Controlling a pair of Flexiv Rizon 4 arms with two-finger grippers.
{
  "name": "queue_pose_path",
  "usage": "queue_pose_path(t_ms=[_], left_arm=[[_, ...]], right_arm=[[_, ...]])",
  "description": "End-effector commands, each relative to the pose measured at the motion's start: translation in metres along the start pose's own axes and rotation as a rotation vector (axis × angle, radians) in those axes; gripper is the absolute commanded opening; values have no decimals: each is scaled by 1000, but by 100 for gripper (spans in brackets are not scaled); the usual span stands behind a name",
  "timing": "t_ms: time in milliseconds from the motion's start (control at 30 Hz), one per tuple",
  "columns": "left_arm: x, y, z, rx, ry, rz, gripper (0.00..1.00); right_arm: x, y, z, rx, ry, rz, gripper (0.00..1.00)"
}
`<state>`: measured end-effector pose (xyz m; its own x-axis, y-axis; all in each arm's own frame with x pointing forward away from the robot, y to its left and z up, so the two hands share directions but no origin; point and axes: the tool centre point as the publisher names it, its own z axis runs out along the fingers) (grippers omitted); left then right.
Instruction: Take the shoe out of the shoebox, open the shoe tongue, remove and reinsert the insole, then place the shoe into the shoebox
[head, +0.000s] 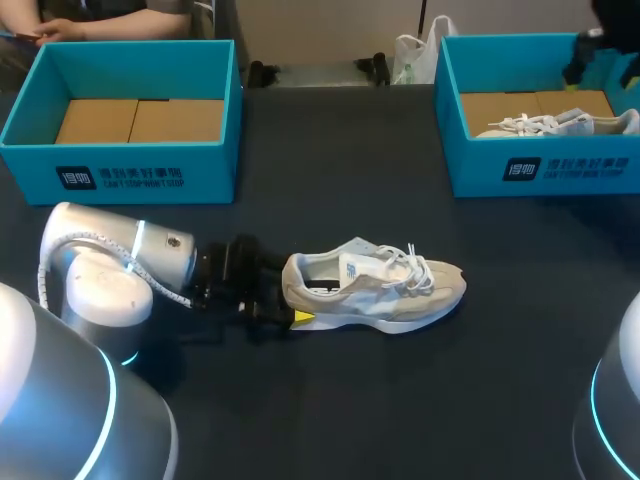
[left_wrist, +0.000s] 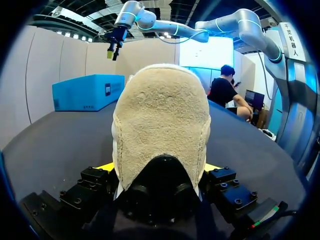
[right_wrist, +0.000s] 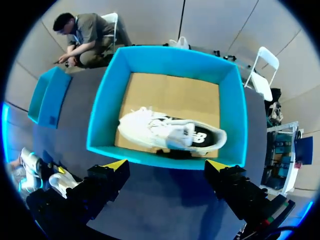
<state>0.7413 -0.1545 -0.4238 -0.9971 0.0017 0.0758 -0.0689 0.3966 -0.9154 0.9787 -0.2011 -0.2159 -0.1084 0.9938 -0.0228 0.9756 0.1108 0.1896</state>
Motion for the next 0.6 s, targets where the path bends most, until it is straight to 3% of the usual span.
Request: queue_pose_path(t_ms=[33, 267, 600], left_arm=[[0, 0, 0, -2, 2, 0, 0], [0, 0, 0, -2, 2, 0, 0], [0, 0, 0, -2, 2, 0, 0]], right_arm=[[35, -7, -7, -7, -40, 6, 100], [89, -24, -17, 6, -38, 35, 100], [166, -63, -26, 14, -54, 72, 100]])
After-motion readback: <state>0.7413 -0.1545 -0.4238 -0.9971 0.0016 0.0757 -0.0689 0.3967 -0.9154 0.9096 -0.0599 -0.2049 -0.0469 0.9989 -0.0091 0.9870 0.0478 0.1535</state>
